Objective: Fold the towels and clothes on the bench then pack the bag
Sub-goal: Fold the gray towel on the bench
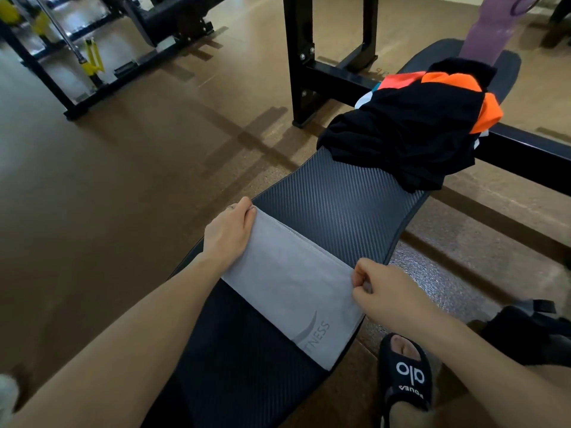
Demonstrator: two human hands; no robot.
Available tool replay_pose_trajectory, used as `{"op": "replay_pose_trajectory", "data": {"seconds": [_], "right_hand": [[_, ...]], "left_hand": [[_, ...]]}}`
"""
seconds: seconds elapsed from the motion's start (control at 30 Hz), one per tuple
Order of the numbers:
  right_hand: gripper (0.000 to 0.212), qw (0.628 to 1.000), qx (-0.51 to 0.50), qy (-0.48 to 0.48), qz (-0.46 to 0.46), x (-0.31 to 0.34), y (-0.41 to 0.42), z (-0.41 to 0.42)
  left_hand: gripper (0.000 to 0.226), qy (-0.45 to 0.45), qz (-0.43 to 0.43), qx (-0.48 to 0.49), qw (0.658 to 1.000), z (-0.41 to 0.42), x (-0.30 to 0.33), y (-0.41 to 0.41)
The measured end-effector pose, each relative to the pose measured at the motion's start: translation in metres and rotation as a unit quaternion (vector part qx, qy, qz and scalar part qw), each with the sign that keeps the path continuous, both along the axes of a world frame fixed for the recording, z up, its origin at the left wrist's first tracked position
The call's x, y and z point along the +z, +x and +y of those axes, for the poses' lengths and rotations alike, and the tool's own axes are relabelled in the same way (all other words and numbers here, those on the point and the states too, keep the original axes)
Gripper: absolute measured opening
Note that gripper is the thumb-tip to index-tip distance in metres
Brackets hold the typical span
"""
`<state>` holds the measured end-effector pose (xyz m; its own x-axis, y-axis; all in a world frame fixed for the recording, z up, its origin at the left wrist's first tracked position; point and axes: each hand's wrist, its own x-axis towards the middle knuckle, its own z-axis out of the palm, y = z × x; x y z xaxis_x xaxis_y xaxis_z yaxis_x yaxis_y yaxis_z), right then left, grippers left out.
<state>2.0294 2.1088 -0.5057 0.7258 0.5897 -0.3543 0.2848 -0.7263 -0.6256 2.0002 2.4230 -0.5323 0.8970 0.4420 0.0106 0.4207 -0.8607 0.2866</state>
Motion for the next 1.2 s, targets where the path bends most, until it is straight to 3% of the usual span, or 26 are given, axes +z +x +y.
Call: {"op": "replay_pose_trajectory", "data": {"seconds": [0.27,0.47,0.73,1.03,1.13,1.2], "right_hand": [[0.003,0.999,-0.023,-0.007,-0.025,0.003,0.003,0.004],[0.016,0.998,-0.064,-0.009,0.002,-0.002,0.004,0.005],[0.010,0.997,-0.063,-0.048,-0.016,-0.010,0.009,0.009],[0.012,0.982,-0.011,-0.131,-0.134,-0.016,0.001,0.010],[0.017,0.966,-0.009,-0.158,-0.204,-0.012,-0.001,0.012],[0.027,0.947,0.005,-0.154,-0.282,-0.012,-0.004,0.015]], "left_hand": [[0.025,0.006,-0.024,0.009,1.000,0.001,-0.005,0.000],[0.024,0.012,-0.023,0.007,1.000,0.001,-0.004,0.001],[0.025,0.039,-0.014,0.010,0.999,0.000,-0.006,0.004],[0.023,0.071,0.013,0.007,0.997,-0.003,-0.006,0.011],[0.026,0.078,0.047,0.022,0.996,-0.007,0.006,0.013],[0.036,0.129,0.039,0.014,0.991,-0.017,0.018,0.007]]}}
